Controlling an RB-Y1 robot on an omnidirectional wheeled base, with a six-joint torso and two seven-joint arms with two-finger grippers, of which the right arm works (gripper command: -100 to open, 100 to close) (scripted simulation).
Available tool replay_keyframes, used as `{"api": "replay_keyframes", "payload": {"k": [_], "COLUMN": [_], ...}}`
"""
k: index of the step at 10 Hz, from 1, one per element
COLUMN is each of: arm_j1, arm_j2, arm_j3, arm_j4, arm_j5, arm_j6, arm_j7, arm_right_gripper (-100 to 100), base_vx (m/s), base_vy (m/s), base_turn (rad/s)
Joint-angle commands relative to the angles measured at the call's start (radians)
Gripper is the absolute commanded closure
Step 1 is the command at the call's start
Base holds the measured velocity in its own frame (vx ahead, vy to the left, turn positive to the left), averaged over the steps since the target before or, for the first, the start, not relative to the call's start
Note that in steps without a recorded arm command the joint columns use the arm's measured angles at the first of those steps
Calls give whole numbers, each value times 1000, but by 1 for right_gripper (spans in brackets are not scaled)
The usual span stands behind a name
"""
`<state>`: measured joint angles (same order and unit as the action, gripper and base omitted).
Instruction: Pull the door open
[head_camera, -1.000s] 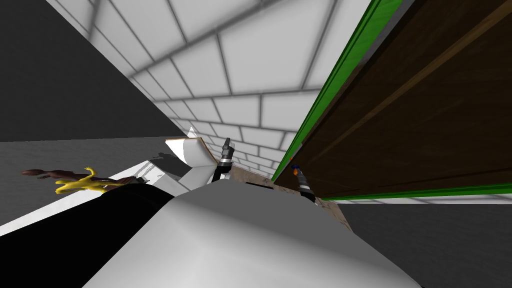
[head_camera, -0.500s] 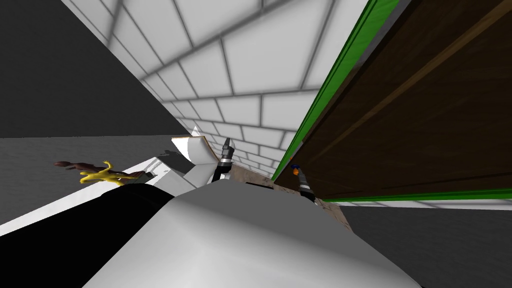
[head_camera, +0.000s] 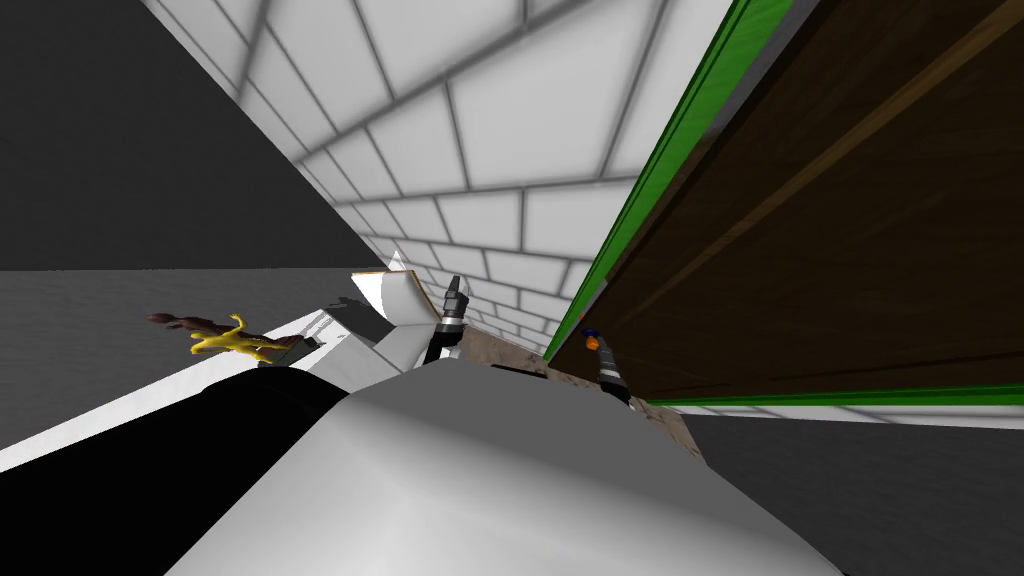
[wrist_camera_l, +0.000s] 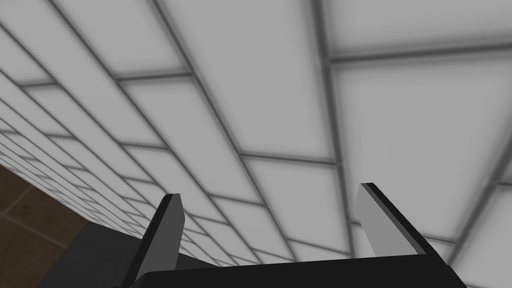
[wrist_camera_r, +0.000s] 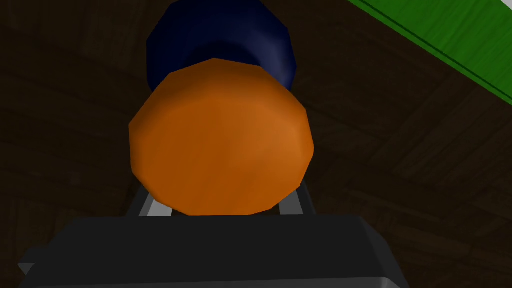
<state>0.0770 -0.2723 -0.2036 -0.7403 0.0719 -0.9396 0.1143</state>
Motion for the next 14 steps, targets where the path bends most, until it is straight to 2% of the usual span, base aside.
{"api": "replay_keyframes", "payload": {"k": [1, 4, 5, 6, 7, 8, 10, 13, 14], "arm_j1": [-11, -14, -16, -16, -18, -18, -22, -24, -26], "arm_j2": [10, 8, 7, 7, 5, 5, 2, 0, -1], "arm_j3": [26, 35, 45, 45, 55, 55, 75, 84, 94], "arm_j4": [6, 6, 7, 7, 7, 7, 8, 8, 9], "arm_j5": [-26, -47, -67, -67, -88, -88, -130, -152, -173], "arm_j6": [-4, -1, 2, 2, 5, 5, 11, 14, 17], "arm_j7": [-50, -107, -145, -148, -187, -190, -258, -314, -349], "arm_right_gripper": [100, 100, 100, 100, 100, 100, 100, 100, 100], "base_vx": [-63, -39, -41, -38, -36, -31, -46, -40, -39], "base_vy": [-31, -23, -18, -19, -19, -9, -22, -21, -13], "base_turn": [84, 56, 65, 34, 77, 48, 78, 45, 74]}}
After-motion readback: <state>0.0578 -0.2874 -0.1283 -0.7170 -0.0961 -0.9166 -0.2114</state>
